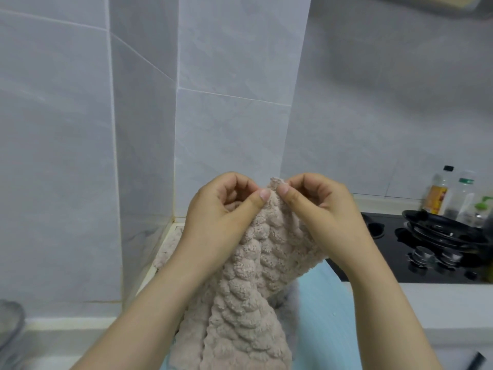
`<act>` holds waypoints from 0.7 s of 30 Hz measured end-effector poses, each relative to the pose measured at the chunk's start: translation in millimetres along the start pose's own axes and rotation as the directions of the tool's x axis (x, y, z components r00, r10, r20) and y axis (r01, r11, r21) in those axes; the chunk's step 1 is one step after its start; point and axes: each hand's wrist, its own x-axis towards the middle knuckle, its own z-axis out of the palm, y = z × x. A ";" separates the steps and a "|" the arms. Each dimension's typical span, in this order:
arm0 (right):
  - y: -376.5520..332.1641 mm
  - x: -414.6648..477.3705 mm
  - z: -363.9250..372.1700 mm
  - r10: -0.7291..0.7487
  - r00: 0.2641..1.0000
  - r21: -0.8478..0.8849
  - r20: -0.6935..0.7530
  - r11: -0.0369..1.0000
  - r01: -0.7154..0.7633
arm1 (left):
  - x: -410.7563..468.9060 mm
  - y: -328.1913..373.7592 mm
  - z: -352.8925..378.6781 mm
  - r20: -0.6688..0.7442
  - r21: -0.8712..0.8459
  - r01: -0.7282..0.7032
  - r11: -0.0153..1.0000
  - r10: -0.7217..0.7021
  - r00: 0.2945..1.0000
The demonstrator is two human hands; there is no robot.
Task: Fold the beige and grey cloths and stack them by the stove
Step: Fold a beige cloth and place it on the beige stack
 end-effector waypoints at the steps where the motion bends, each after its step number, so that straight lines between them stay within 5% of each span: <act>1: 0.0 0.3 -0.7 -0.008 0.999 0.001 -0.045 1.000 0.008 | -0.8 1.5 0.1 0.025 0.016 0.016 1.000 -0.017 1.000; 11: 8.3 4.0 -16.8 -0.101 0.933 -0.069 -0.345 0.994 0.083 | -9.6 5.8 0.3 0.312 0.230 0.181 0.956 -0.248 0.917; 15: 11.7 4.4 -22.7 -0.110 0.907 -0.097 -0.406 0.992 0.077 | -10.6 0.6 -1.8 0.415 0.396 0.134 0.908 -0.307 0.856; 21: 24.3 5.1 -30.9 -0.118 0.867 -0.162 -0.484 0.986 0.043 | 1.8 -9.9 -28.4 0.373 0.575 0.137 0.807 -0.407 0.834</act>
